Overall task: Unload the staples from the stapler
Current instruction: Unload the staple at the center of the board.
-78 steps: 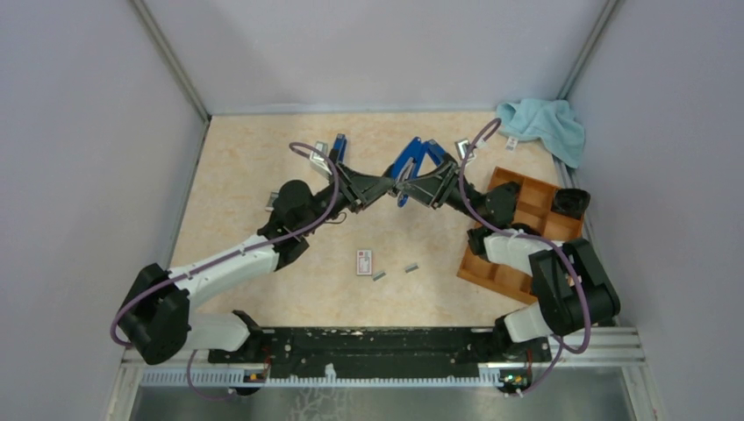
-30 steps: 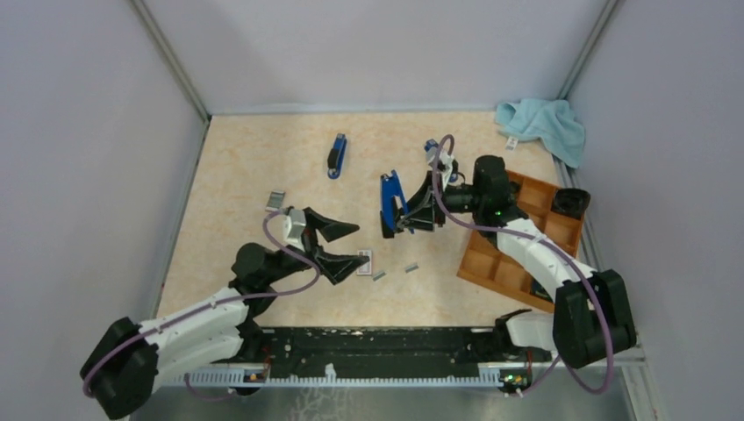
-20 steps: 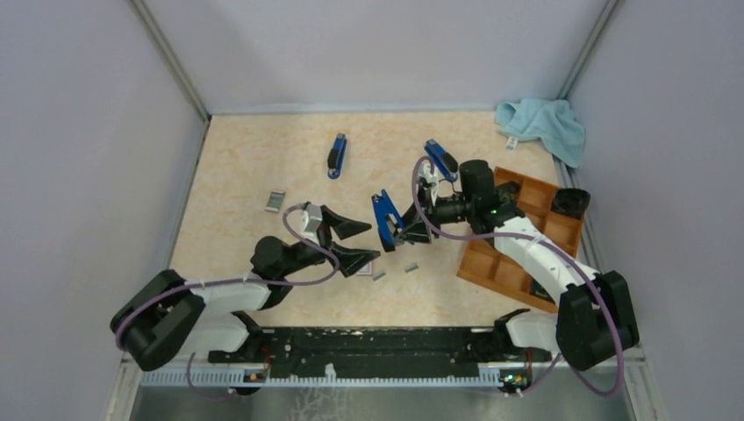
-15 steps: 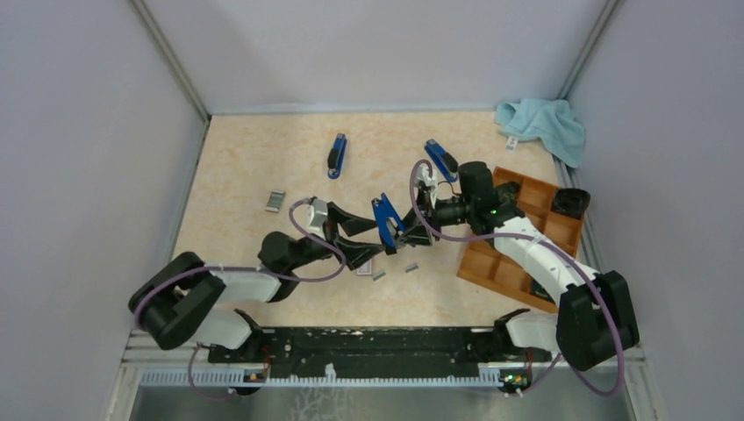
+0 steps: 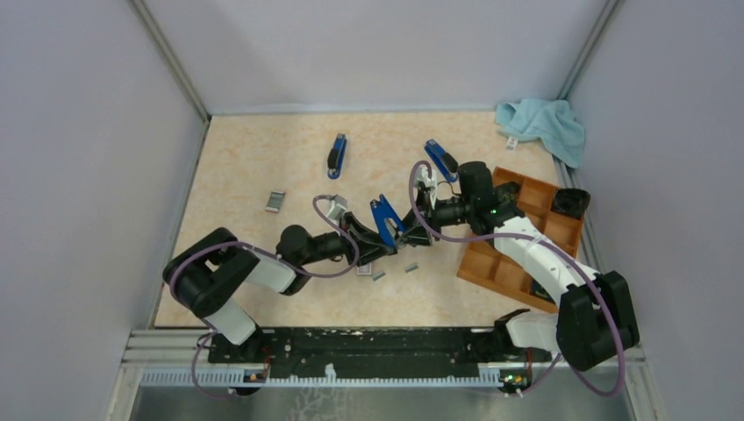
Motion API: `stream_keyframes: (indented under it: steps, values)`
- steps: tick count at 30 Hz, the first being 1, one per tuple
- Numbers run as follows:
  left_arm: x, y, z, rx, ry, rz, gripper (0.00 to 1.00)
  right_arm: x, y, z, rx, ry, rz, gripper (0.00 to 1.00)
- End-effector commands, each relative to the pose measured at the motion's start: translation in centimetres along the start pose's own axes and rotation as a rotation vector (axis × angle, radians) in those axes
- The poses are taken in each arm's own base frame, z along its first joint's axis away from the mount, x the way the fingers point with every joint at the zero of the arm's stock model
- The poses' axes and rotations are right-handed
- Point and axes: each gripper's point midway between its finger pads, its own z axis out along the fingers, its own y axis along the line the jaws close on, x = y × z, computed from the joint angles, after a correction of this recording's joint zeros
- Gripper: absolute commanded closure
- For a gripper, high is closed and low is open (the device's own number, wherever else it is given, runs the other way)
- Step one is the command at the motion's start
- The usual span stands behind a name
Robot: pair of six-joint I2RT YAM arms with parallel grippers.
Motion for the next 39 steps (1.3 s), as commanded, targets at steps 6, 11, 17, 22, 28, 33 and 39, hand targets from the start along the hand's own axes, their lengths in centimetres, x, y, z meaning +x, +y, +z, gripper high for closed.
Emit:
stream_keyframes:
  steps: [6, 11, 17, 22, 28, 33, 39]
  values:
    - [-4.3, -3.6, 0.7, 0.178, -0.153, 0.12, 0.56, -3.9, 0.4, 0.0, -0.037, -0.064, -0.14, 1.0]
    - [-4.5, -3.9, 0.9, 0.196, -0.152, 0.133, 0.51, -3.6, 0.1, 0.1, -0.034, -0.056, -0.133, 1.0]
    - [-4.3, -4.4, 1.0, 0.229, -0.133, 0.151, 0.8, -3.3, -0.2, 0.2, -0.028, -0.045, -0.129, 1.0]
    - [-3.6, -3.9, -0.3, 0.204, -0.116, 0.216, 1.0, -3.1, -0.9, -0.3, 0.023, 0.001, -0.188, 1.0]
    - [-1.9, -0.4, -1.2, 0.091, 0.004, 0.315, 1.0, -1.8, -3.6, -2.2, 0.181, 0.153, -0.375, 1.0]
    - [-0.3, 3.6, 0.0, 0.009, 0.154, 0.401, 1.0, 0.1, -7.7, -4.3, 0.339, 0.334, -0.496, 1.0]
    - [0.8, 6.7, -1.1, -0.069, 0.255, 0.431, 1.0, 1.2, -10.9, -7.7, 0.432, 0.384, -0.493, 1.0]
